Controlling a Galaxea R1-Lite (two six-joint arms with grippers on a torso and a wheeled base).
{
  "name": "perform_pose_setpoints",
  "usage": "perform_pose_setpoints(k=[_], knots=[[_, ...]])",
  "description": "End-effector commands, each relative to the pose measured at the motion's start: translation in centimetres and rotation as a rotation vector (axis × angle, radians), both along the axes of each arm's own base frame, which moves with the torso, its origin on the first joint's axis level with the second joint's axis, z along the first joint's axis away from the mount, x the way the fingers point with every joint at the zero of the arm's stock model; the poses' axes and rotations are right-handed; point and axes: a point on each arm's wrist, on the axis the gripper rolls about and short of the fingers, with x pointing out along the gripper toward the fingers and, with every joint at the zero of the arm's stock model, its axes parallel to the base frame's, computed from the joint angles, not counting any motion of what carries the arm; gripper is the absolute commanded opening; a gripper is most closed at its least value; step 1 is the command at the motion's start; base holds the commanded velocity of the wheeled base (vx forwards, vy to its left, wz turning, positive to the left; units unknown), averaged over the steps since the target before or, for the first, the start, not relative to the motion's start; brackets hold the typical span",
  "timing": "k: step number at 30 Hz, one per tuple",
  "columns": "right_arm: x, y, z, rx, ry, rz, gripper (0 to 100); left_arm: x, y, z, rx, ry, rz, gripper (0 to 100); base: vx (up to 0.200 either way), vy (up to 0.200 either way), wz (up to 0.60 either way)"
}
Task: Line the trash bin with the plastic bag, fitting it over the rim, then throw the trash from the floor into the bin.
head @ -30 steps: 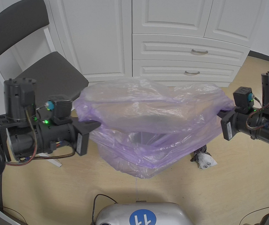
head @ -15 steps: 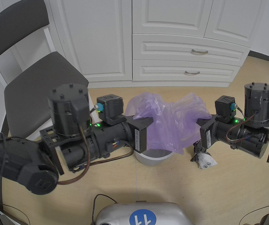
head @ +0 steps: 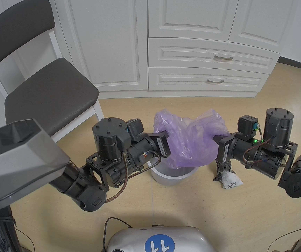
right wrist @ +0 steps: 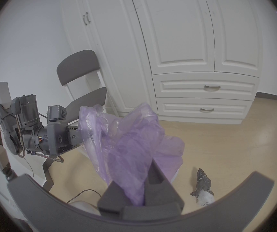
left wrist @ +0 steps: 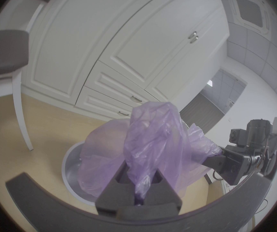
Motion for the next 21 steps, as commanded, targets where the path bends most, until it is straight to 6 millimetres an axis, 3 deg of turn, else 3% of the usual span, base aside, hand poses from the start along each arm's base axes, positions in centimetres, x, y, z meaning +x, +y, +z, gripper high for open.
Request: perform_pose_setpoints(k=[1, 12, 19, 21], knots=[[3.0, 0.4, -3.4, 0.01, 0.065, -0.036, 0, 3.3, 0.1, -4.0, -0.017, 0.074, 0.054, 0, 0.0, 0.0, 0.0], [7.3, 0.5, -7.2, 0.079, 0.125, -0.063, 0, 7.7, -0.4, -9.5, -0.004, 0.131, 0.106, 0, 0.0, 0.0, 0.0], [9.8, 1.2, -10.0, 0.191, 0.188, -0.065, 0, 8.4, 0.4, -10.2, 0.012, 0.158, 0.127, 0, 0.0, 0.0, 0.0], [9.8, 1.2, -10.0, 0.191, 0.188, -0.065, 0, 8.4, 0.4, -10.2, 0.012, 0.158, 0.127, 0, 0.0, 0.0, 0.0]])
